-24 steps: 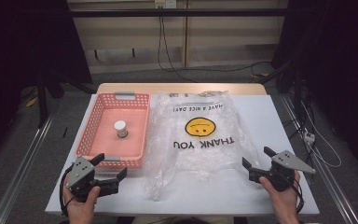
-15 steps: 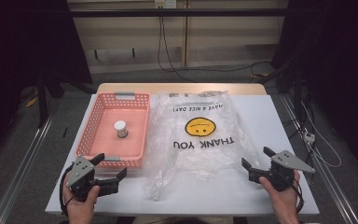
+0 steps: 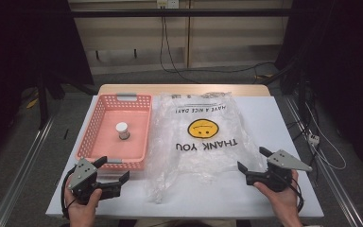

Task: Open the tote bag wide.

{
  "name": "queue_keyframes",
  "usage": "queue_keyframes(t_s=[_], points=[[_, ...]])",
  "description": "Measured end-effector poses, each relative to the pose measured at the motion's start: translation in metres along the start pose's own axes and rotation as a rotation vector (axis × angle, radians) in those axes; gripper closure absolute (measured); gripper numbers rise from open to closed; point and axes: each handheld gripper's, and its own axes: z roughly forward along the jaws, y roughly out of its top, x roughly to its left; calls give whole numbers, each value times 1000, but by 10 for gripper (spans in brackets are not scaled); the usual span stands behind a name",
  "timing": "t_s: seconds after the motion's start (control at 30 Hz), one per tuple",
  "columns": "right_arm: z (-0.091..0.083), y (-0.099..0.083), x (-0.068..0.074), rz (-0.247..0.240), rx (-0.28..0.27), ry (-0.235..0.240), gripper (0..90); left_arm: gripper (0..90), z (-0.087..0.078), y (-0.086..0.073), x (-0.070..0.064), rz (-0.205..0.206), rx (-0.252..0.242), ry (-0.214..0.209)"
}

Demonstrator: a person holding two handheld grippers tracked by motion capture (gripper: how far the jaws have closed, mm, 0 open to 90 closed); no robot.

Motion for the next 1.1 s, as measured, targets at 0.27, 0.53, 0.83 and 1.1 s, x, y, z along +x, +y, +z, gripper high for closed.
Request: queue_keyframes(t_s=[0.27,0.53,0.83,1.1], points=[[20,6,25,-62,64,105,83,57,0,0,-1,3,4,-8],[46,17,42,-106,123,170,108,57,1,-1,-1,9,8,-12],[86,18,49,-121,269,254,177,57,-1,-1,-1,16,5,-21],[111,9,48,-134,383,297,156,57,1,0,-2,21,15,-28]])
